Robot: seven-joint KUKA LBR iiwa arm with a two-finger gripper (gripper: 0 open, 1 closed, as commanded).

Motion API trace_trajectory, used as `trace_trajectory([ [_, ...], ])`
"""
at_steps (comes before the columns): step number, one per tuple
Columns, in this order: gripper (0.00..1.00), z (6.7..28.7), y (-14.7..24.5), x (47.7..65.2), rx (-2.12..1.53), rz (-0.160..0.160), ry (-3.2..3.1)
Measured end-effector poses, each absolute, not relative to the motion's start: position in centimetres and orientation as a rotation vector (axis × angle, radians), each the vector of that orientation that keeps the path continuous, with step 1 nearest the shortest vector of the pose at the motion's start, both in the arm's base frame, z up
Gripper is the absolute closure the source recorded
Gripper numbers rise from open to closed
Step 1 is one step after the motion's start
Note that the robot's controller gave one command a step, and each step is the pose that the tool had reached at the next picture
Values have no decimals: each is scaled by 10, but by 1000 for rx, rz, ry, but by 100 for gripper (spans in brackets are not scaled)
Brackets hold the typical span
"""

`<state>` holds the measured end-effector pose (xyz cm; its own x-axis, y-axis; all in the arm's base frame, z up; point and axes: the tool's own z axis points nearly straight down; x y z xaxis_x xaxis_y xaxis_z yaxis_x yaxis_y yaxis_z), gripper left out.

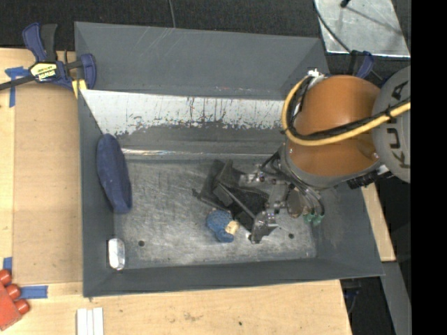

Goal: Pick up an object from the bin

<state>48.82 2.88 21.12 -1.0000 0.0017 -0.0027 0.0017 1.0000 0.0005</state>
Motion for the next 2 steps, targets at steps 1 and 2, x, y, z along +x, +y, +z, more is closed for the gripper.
trace_trajectory([
  [1,0,78,35,527,-483,1,3102],
  [2,100,82,37,531,-476,3,3087],
])
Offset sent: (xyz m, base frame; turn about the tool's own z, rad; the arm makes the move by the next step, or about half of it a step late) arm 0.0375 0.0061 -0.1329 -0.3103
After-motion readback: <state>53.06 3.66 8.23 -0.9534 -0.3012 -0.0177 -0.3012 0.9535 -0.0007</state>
